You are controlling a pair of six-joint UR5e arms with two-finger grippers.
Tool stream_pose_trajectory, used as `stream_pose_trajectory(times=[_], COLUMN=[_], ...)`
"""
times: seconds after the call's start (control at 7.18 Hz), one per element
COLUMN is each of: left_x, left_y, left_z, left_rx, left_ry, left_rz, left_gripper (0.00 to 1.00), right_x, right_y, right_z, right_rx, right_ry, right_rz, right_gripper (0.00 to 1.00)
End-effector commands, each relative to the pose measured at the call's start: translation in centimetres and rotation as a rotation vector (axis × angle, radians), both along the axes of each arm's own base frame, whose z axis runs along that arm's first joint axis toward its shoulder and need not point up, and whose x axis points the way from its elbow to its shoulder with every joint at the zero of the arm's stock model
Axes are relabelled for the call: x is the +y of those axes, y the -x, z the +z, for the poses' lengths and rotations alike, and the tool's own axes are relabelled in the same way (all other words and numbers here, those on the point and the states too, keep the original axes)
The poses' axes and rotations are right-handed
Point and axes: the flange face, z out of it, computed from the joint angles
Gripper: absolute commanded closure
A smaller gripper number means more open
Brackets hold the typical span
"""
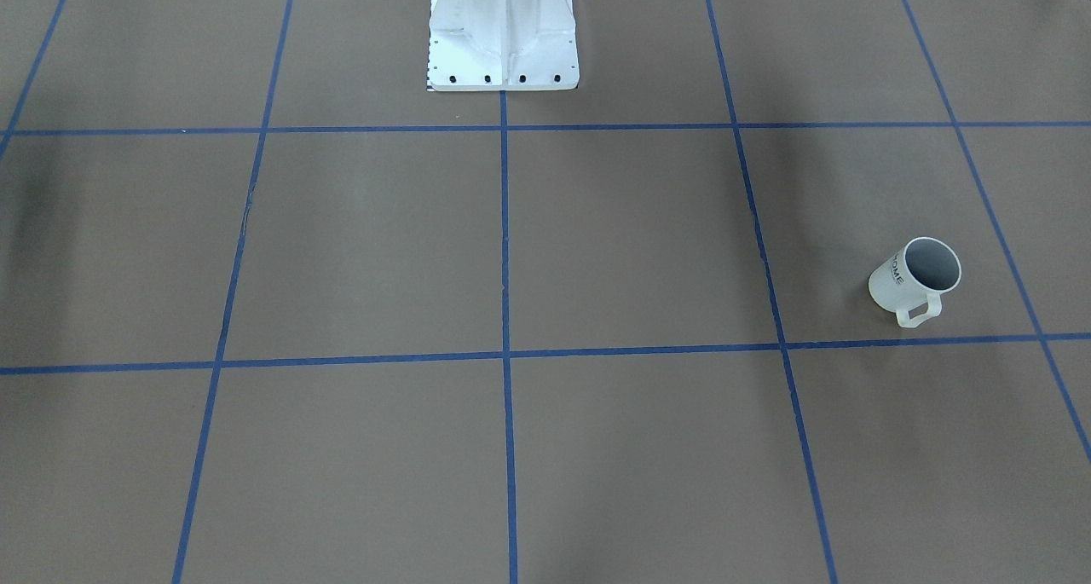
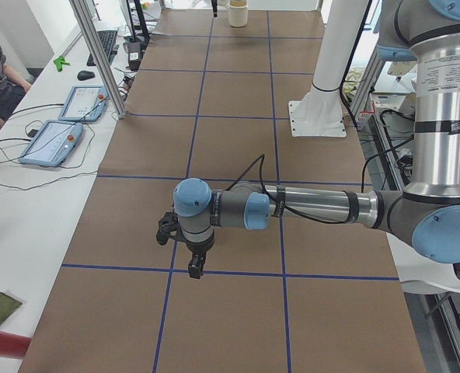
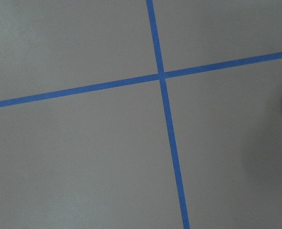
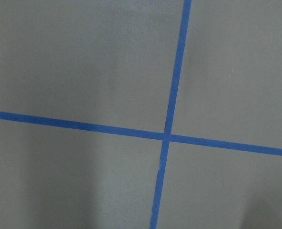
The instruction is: Left arm hands cup to right arm to dump lemon
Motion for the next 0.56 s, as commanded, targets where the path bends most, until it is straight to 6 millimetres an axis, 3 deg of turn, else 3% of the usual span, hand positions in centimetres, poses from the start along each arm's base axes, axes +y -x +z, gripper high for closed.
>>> stream_pose_trajectory(times=[0.0,0.42], left_x=[0.47,0.46], left_y=[0.01,0.01], left_z=[0.43,0.41], left_rx=[0.000,0.000], left_ry=[0.009,0.009], left_rz=[0.001,-0.001], left_gripper=[0.00,0.00], right_x=[0.07,0.07], right_y=[0.02,-0.02], right_z=[0.08,0.18], right_rx=[0.000,0.005], right_ry=[0.000,0.000], right_rz=[-0.002,-0.003], right_gripper=[0.00,0.00])
